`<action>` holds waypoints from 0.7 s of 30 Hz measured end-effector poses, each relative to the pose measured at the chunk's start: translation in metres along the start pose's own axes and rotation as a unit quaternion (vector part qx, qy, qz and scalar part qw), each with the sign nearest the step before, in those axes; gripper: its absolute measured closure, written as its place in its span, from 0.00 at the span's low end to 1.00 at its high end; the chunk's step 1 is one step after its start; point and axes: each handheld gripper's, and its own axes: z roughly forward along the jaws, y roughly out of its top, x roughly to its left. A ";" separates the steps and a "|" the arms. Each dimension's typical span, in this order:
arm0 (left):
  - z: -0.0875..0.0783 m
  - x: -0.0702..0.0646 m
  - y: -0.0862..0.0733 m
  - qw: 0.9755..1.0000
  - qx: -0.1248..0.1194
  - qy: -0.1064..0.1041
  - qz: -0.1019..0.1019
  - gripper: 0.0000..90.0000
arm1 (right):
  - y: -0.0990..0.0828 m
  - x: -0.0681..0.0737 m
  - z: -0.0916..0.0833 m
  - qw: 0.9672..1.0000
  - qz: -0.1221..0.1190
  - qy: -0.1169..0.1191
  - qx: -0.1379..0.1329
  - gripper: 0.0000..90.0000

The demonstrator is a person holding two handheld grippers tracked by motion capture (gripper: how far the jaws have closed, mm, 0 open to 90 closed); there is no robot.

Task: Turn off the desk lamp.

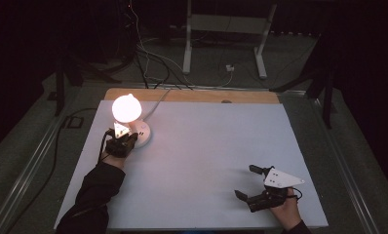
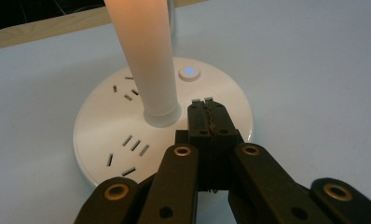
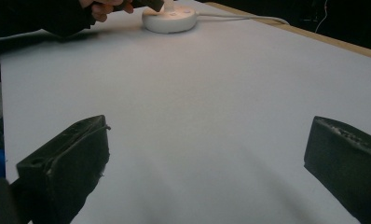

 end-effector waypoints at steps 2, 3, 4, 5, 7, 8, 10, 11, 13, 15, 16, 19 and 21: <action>0.001 0.000 -0.001 1.000 0.002 0.002 0.002 1.00 | 0.000 0.000 0.000 1.000 0.000 0.000 0.000 0.00; 0.002 0.000 -0.001 1.000 0.004 0.001 0.002 1.00 | 0.000 0.000 0.000 1.000 0.000 0.000 0.000 0.00; 0.002 -0.001 -0.001 1.000 0.004 0.000 0.001 1.00 | 0.000 0.000 0.000 1.000 0.000 0.000 0.000 0.00; 0.002 -0.001 -0.001 1.000 0.007 0.003 0.005 1.00 | 0.000 0.000 0.000 1.000 0.000 0.000 0.000 0.00; 0.003 -0.001 -0.001 1.000 0.005 0.001 0.003 1.00 | 0.000 0.000 0.000 1.000 0.000 0.000 0.000 0.00; 0.003 -0.001 -0.001 1.000 0.006 0.002 0.005 1.00 | 0.000 0.000 0.000 1.000 0.000 0.000 0.000 0.00; 0.003 -0.001 -0.001 1.000 0.006 0.001 0.004 1.00 | 0.000 0.000 0.000 1.000 0.000 0.000 0.000 0.00; 0.003 -0.001 -0.001 1.000 0.006 0.001 0.004 1.00 | 0.000 0.000 0.000 1.000 0.000 0.000 0.000 0.00; 0.003 -0.001 -0.001 1.000 0.009 0.002 0.008 1.00 | 0.000 0.000 0.000 1.000 0.000 -0.001 0.000 0.00; 0.003 -0.001 -0.001 1.000 0.008 0.003 0.009 1.00 | 0.000 0.000 0.000 1.000 0.001 -0.001 0.001 0.00; 0.004 -0.002 0.000 1.000 0.010 -0.005 0.011 1.00 | 0.000 0.000 0.001 1.000 -0.001 -0.001 0.002 0.00; 0.005 -0.006 0.000 0.999 0.011 0.013 0.034 1.00 | 0.000 0.000 0.001 1.000 -0.003 -0.001 0.003 0.00; 0.007 -0.003 0.000 1.000 0.011 0.015 0.024 1.00 | 0.000 0.000 0.001 1.000 -0.002 -0.001 0.004 0.00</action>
